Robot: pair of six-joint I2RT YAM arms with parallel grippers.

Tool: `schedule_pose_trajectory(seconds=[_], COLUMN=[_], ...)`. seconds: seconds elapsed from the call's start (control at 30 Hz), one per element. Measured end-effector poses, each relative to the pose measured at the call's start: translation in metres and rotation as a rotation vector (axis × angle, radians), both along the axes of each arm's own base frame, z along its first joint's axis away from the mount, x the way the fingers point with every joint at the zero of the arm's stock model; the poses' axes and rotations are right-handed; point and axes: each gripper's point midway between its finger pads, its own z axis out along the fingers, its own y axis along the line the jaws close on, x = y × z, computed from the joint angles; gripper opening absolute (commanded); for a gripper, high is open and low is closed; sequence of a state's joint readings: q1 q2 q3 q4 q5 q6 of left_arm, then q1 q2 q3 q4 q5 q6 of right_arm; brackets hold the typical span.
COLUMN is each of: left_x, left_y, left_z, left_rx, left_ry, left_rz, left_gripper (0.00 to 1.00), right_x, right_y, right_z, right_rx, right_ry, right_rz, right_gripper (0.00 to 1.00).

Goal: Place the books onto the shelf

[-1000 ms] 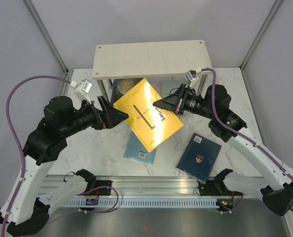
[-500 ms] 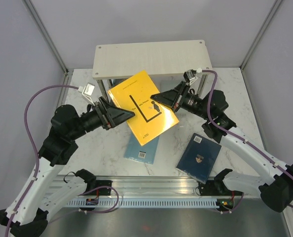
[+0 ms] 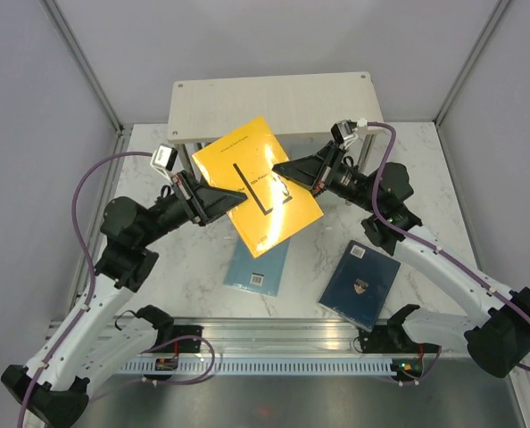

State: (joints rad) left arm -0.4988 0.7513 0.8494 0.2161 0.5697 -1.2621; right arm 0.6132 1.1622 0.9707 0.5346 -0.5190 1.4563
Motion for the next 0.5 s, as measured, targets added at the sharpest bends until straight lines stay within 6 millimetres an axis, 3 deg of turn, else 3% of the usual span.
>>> schedule_pose_trajectory(seconds=[0.03,0.17,0.27,0.3,0.37,0.5], left_x=[0.001,0.011,0.013,0.013,0.017,0.028], left_y=[-0.001,-0.003,-0.002,-0.002,0.000,0.006], left_z=[-0.001,-0.006,-0.007,-0.006,-0.006,-0.003], left_rx=[-0.003,0.009,0.026,0.036,0.065,0.105], left_ry=[0.006,0.035,0.047,0.053,0.064,0.081], left_rz=[-0.009,-0.001,0.011,0.013,0.027,0.061], left_gripper=[0.03,0.02,0.02,0.02,0.02,0.02], right_x=[0.000,0.007,0.008,0.008,0.006,-0.001], right_y=[0.000,-0.003,-0.003,-0.003,-0.002,-0.002], right_z=[0.002,0.000,-0.001,-0.001,-0.002,-0.008], right_rx=[0.009,-0.001,-0.005,-0.005,-0.014,-0.051], right_ry=[-0.004,-0.027,-0.020,-0.016,-0.022,-0.025], right_rz=[0.002,-0.025,-0.029,-0.027,-0.019,-0.010], right_gripper=[0.00,0.00,0.39,0.59,0.71,0.74])
